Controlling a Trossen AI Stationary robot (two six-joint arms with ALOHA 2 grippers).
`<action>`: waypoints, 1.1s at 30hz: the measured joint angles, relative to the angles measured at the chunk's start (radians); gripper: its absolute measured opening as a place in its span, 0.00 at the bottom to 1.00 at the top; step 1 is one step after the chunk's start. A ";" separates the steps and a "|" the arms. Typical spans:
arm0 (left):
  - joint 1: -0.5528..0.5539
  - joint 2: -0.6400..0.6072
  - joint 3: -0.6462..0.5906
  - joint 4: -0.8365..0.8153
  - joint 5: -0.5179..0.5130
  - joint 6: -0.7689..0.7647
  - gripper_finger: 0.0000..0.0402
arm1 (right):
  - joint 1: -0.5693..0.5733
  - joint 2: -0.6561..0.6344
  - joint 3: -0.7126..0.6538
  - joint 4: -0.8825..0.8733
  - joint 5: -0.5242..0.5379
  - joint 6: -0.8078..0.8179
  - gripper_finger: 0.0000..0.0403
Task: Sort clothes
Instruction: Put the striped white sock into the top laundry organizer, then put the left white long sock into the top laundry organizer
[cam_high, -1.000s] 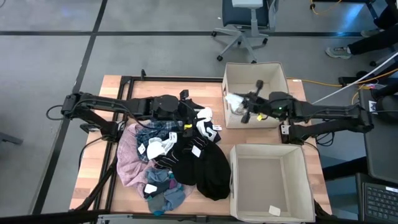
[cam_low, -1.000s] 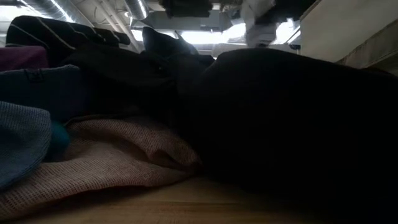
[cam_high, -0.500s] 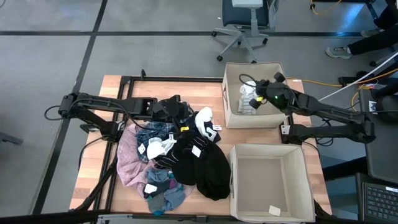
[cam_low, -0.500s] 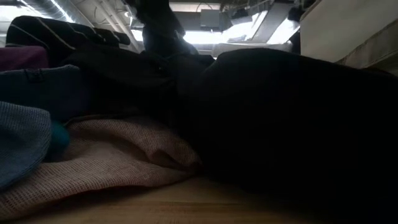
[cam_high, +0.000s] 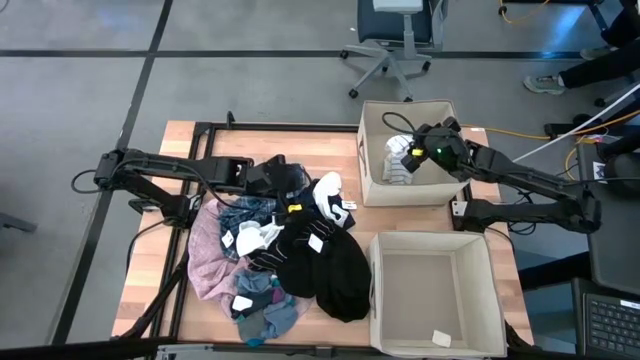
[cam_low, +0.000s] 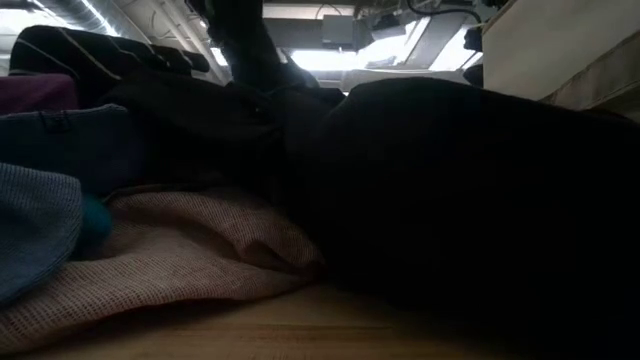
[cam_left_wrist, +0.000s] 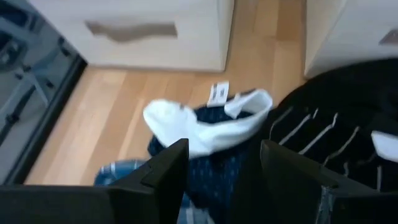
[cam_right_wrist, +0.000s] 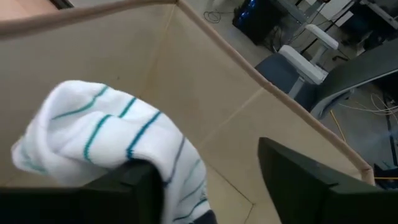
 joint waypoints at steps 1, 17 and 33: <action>0.000 0.000 0.000 -0.018 0.000 -0.018 0.48 | 0.000 0.000 0.000 -0.007 -0.001 0.003 0.63; -0.034 -0.011 0.000 -0.250 0.058 -0.225 0.48 | 0.000 0.000 0.110 -0.227 -0.248 0.126 0.70; -0.194 -0.054 -0.015 -0.418 0.050 -0.491 0.48 | 0.000 0.000 0.087 -0.162 -0.275 0.122 0.70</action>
